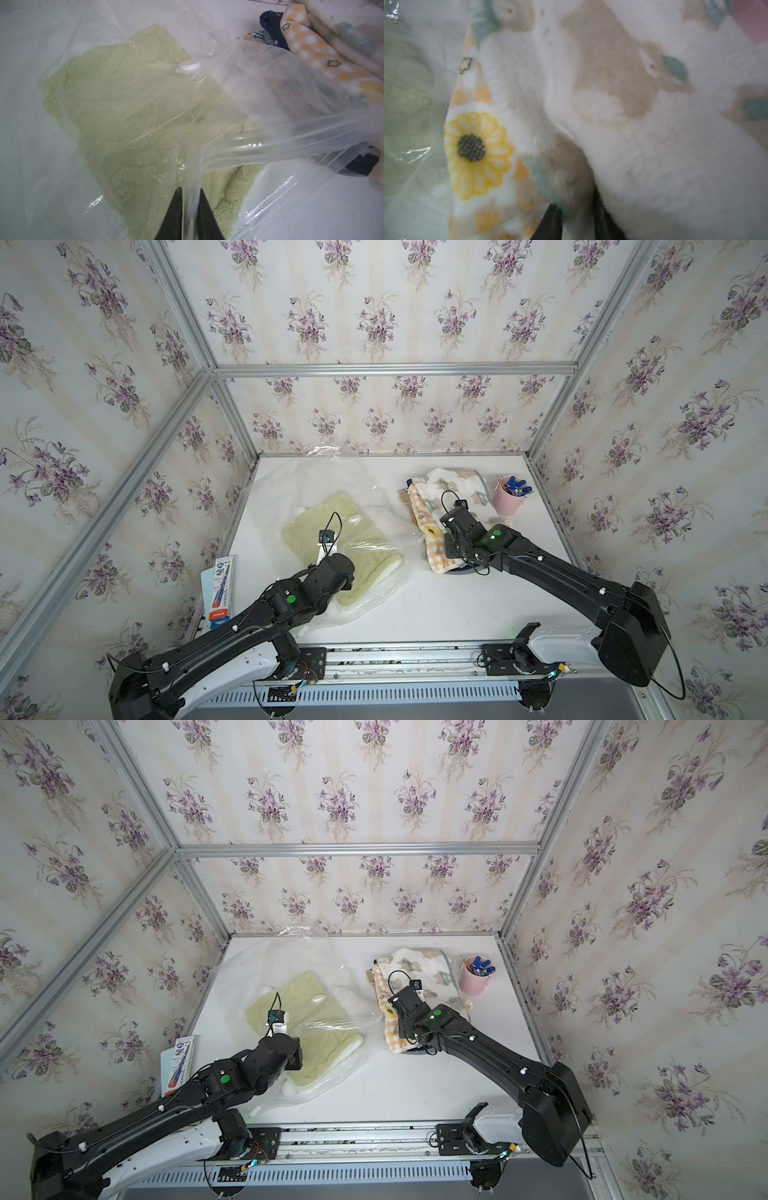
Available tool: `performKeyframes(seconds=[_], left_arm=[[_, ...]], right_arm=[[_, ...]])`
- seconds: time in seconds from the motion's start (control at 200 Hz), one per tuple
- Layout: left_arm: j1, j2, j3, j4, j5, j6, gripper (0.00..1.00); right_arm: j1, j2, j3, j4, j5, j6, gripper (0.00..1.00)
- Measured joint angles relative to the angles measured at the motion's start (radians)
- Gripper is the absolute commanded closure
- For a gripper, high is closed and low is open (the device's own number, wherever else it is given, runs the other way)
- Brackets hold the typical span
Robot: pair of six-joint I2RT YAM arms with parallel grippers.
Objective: Take the blanket out of the vacuum bag
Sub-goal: Adjust the blanket at the center of the board.
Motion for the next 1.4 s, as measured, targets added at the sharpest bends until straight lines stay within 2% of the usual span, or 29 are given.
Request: performKeyframes(seconds=[0.085, 0.215, 0.544, 0.884, 1.144, 1.399], left_arm=[[0.004, -0.002, 0.000, 0.000, 0.000, 0.008, 0.86], [0.009, -0.005, 0.000, 0.000, 0.000, 0.014, 0.86], [0.015, 0.027, 0.002, 0.017, 0.019, 0.016, 0.88], [0.018, -0.013, 0.002, 0.020, 0.032, 0.015, 0.88], [0.018, -0.021, 0.002, 0.016, 0.039, 0.014, 0.89], [0.018, -0.009, 0.001, 0.019, 0.047, 0.014, 0.89]], right_arm=[[-0.025, -0.001, -0.010, 0.019, -0.016, -0.004, 0.87], [-0.030, -0.020, -0.014, 0.041, -0.043, -0.026, 1.00], [-0.032, -0.150, 0.020, 0.073, -0.196, -0.049, 1.00], [-0.032, -0.122, 0.073, 0.047, -0.435, -0.056, 1.00], [-0.032, -0.059, 0.013, 0.035, -0.535, -0.076, 0.86], [-0.032, -0.031, 0.034, 0.013, -0.579, -0.089, 0.69]])
